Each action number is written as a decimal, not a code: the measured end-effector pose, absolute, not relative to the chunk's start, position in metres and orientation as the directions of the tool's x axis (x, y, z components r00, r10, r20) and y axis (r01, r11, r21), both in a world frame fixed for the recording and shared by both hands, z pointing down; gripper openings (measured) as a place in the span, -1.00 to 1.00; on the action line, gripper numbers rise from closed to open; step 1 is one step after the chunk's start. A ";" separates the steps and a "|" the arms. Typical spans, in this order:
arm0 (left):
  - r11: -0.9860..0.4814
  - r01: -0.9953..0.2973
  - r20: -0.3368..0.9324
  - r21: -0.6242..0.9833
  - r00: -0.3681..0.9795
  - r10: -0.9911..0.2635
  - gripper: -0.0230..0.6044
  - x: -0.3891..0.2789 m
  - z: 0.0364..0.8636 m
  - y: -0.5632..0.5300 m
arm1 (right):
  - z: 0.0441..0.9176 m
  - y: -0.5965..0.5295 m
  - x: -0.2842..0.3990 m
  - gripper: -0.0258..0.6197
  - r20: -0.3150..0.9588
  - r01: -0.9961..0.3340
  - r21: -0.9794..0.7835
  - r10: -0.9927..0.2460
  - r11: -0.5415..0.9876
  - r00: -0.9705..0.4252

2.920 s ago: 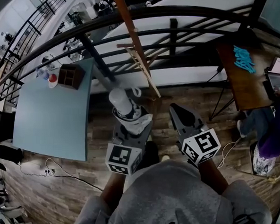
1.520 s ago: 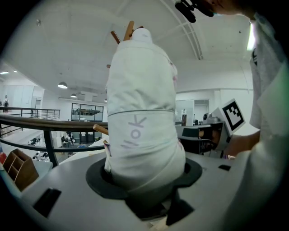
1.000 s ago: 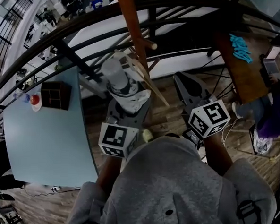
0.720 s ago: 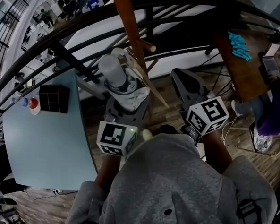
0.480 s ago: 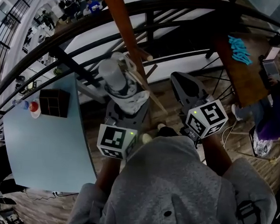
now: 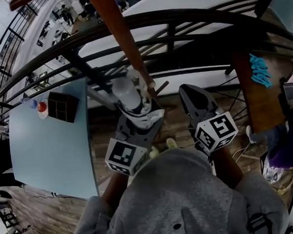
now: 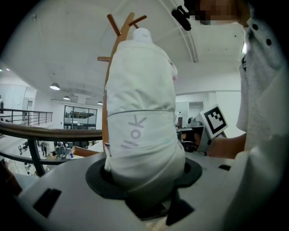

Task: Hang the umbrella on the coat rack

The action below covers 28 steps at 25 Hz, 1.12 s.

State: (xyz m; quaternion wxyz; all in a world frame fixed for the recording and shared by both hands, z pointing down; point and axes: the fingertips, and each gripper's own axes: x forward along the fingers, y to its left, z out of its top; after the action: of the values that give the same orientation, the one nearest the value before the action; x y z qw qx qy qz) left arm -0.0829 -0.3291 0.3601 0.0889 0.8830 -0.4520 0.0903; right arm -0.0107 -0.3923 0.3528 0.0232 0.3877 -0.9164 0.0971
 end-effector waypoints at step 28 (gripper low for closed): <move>-0.466 -0.885 0.323 0.013 0.445 -0.835 -0.09 -0.105 0.386 -0.331 | 0.358 -0.397 -0.003 -0.83 0.094 -0.640 -0.176 -0.634 0.748 -0.767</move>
State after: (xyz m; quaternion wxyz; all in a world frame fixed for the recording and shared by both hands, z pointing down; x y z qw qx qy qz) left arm -0.1048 -0.3309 0.3855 0.0898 0.8453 -0.5087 0.1368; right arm -0.0025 -0.3970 0.3582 0.0140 0.3408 -0.9348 0.0993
